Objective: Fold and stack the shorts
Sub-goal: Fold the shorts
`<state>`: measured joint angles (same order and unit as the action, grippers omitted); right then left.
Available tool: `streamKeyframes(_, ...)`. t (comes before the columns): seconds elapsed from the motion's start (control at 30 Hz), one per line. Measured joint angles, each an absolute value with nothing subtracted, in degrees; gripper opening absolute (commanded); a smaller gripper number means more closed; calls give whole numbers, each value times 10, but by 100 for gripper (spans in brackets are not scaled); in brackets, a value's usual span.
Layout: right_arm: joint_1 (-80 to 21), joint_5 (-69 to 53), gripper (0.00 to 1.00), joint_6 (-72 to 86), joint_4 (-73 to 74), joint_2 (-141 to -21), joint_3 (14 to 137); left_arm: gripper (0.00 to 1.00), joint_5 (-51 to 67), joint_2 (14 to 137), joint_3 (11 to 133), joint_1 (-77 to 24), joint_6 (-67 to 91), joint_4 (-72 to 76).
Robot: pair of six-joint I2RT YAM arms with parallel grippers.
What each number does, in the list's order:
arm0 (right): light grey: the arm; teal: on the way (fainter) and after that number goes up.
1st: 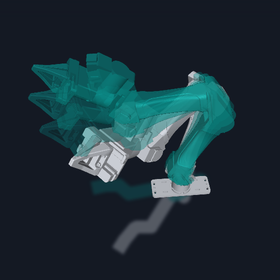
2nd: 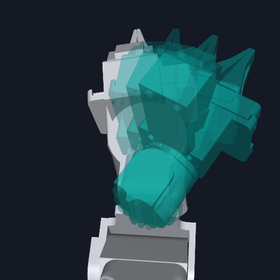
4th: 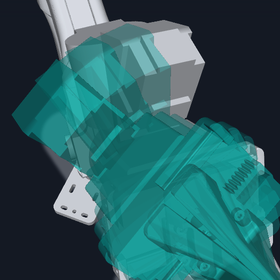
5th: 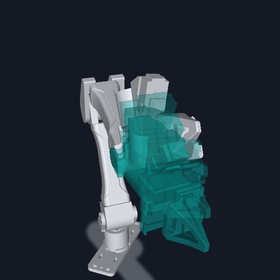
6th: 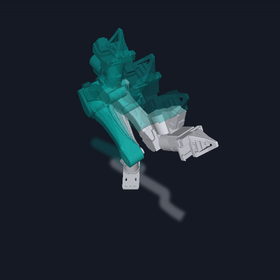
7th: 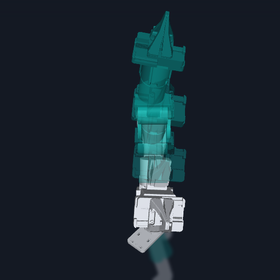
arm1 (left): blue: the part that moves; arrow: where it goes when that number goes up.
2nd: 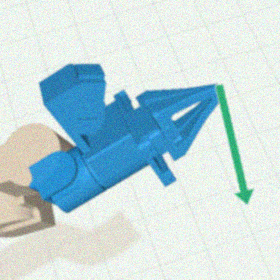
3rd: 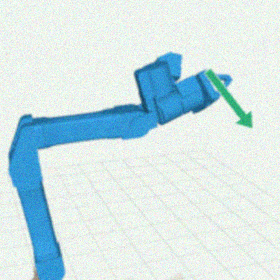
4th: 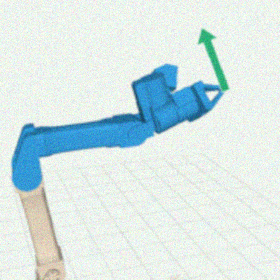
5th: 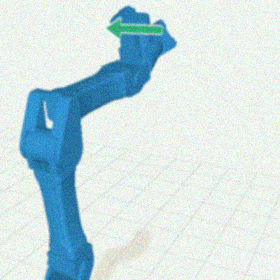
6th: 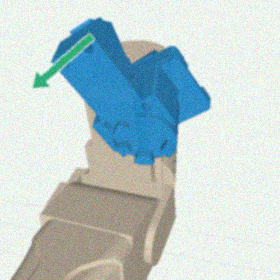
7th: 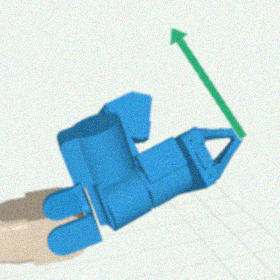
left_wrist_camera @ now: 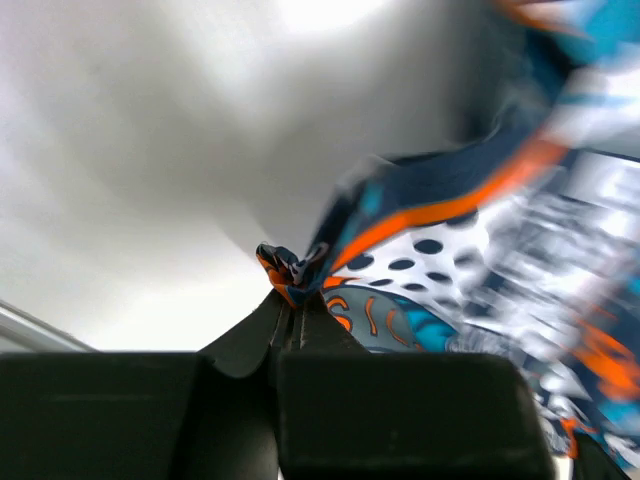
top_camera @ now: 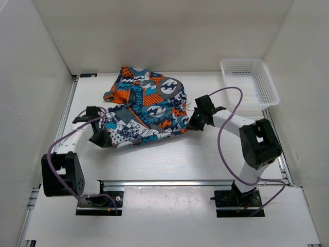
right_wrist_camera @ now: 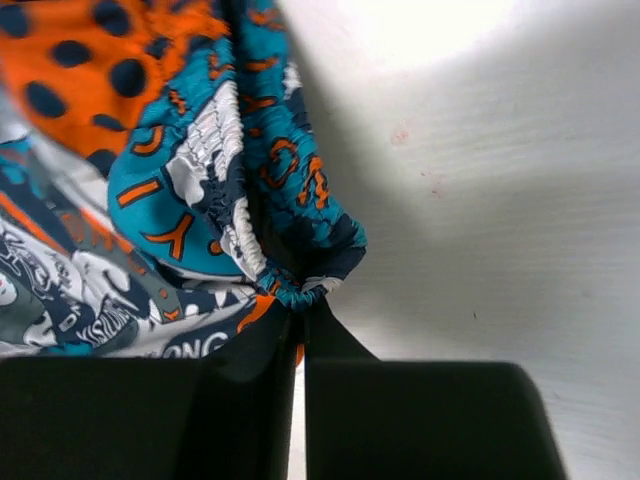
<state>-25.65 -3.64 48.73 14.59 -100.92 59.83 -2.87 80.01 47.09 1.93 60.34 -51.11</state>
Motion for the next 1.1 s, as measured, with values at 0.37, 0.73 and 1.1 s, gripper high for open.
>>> streamKeyframes(0.37, -265, 4, 0, 379, 283, -811, 746, 10, -31, 649, 828, 17, 540, -607)
streamKeyframes(0.73, -272, -95, 0, 310, 403, -644, 976, 10, -23, 574, 1177, 13, 464, -669)
streamKeyframes(1.1, -275, -198, 0, 302, 498, -609, 1155, 10, -7, 589, 1458, 13, 423, -725)
